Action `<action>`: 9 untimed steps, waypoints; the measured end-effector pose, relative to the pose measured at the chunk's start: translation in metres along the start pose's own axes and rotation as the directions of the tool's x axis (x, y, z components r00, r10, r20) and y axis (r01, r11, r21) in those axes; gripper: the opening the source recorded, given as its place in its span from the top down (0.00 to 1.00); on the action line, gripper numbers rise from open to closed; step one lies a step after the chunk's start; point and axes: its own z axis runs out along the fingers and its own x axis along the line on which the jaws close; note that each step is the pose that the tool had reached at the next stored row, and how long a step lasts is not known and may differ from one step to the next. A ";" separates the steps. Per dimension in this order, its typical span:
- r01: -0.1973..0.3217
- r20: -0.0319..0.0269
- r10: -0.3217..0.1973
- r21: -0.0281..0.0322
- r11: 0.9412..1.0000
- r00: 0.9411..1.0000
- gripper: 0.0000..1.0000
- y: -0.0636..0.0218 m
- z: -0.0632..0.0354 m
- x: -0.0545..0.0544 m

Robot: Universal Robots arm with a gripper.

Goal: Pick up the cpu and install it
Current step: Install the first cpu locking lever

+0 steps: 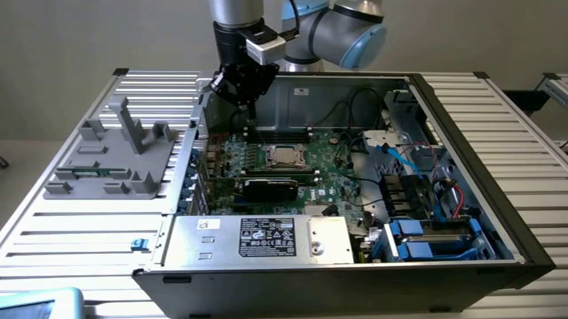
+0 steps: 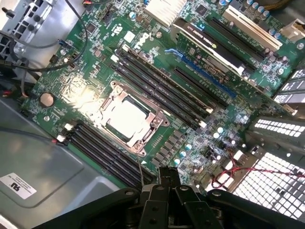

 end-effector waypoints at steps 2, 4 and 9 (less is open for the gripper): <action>-0.023 0.000 0.023 0.001 1.000 1.000 0.89 -0.0001 0.0000 0.000; -0.045 0.001 0.045 0.002 0.999 0.999 0.89 -0.0001 0.0001 0.000; -0.092 0.001 0.092 0.008 0.996 0.996 0.89 -0.0001 0.0012 0.000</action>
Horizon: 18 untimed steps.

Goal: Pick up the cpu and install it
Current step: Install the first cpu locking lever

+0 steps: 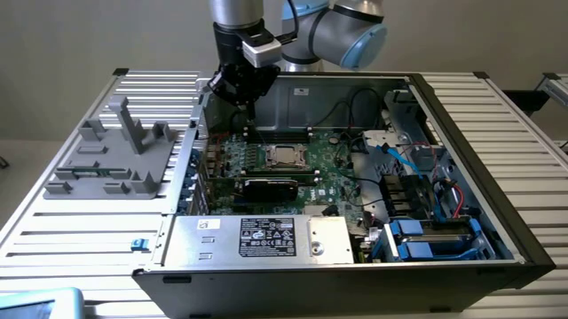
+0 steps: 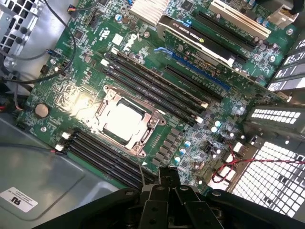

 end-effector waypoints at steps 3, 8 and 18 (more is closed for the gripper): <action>-0.024 -0.008 0.024 0.015 1.000 1.000 0.89 0.0000 0.0009 0.000; -0.054 -0.022 0.055 0.040 0.998 0.998 0.89 -0.0004 0.0038 -0.001; -0.067 -0.022 0.068 0.043 0.997 0.997 0.89 -0.0071 0.0074 -0.001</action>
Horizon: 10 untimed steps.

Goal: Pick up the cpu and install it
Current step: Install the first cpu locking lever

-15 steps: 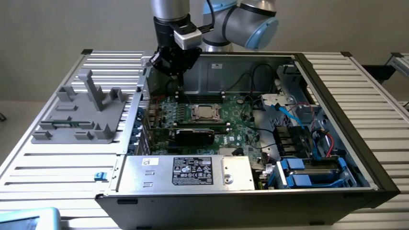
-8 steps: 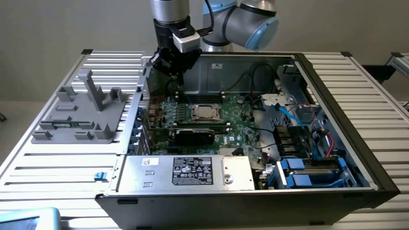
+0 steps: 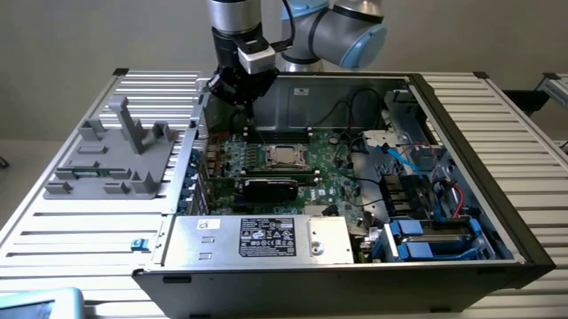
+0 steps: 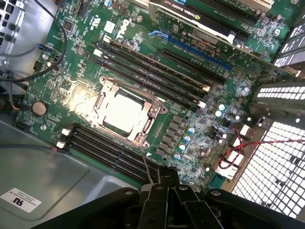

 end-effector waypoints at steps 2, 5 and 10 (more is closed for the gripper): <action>-0.001 0.000 0.001 0.000 1.000 1.000 0.89 -0.0029 0.0001 -0.001; -0.004 0.000 0.004 0.000 1.000 1.000 0.89 -0.0065 0.0004 -0.003; -0.033 -0.005 0.033 0.005 0.999 0.999 0.89 -0.0070 0.0031 -0.004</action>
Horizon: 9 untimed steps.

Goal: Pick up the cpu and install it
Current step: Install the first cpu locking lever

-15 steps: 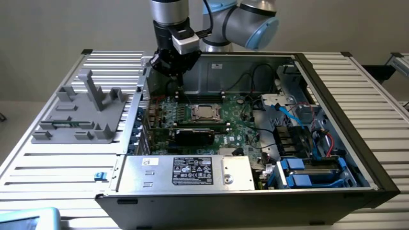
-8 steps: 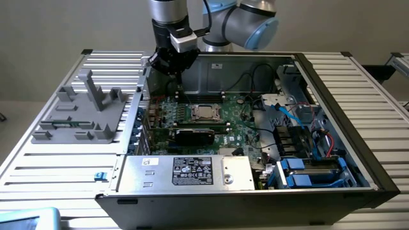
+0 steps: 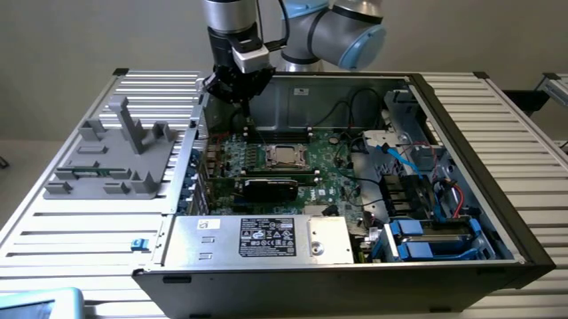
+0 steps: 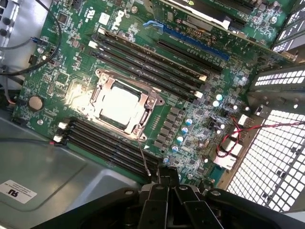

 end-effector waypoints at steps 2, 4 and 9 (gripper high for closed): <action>-0.018 -0.002 0.018 0.002 1.000 1.000 0.89 0.0000 0.0018 0.000; -0.036 -0.005 0.036 0.005 0.999 0.999 0.89 0.0001 0.0034 0.000; -0.077 -0.011 0.078 0.012 0.997 0.997 0.89 0.0003 0.0079 -0.001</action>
